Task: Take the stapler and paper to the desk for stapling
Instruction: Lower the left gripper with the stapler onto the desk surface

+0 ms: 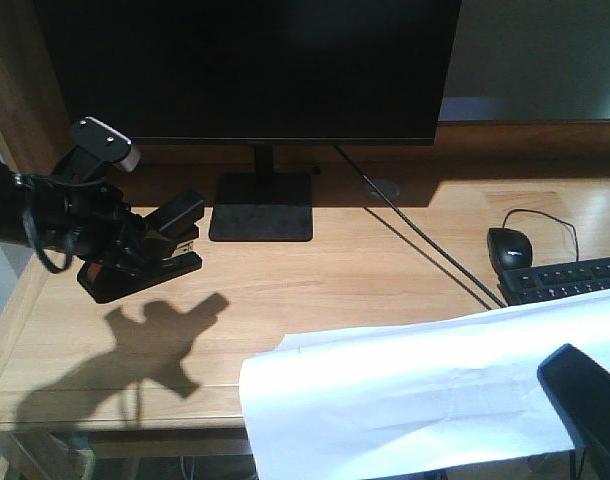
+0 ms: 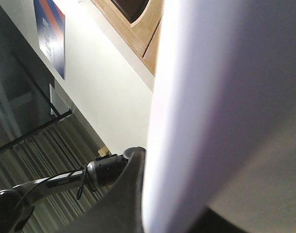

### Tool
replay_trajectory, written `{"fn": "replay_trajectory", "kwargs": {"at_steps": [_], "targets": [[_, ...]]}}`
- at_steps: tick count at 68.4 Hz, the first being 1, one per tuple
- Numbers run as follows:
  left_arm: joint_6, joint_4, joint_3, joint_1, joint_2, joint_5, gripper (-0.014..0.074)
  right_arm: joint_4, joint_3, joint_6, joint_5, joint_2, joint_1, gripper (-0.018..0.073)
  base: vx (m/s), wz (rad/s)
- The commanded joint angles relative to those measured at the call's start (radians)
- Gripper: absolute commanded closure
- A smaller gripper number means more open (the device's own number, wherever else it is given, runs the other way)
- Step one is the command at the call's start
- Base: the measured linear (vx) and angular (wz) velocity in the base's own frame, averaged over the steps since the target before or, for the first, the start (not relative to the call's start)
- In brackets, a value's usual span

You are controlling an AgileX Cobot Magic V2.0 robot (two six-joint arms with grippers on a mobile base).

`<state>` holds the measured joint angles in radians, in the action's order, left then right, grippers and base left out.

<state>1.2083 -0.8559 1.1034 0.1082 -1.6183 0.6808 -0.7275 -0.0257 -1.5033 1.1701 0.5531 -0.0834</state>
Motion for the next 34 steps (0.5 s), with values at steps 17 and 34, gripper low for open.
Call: {"fn": "replay_trajectory", "kwargs": {"at_steps": [17, 34], "targets": [[0.592, -0.387, 0.043, -0.165, -0.091, 0.309, 0.0603, 0.036, -0.024, 0.014, 0.113, 0.005, 0.007, 0.0564, 0.0, 0.0], [0.84, -0.467, 0.043, -0.212, -0.216, 0.381, 0.0603, 0.036, -0.024, 0.014, 0.113, 0.005, 0.007, 0.0564, 0.0, 0.0]]}}
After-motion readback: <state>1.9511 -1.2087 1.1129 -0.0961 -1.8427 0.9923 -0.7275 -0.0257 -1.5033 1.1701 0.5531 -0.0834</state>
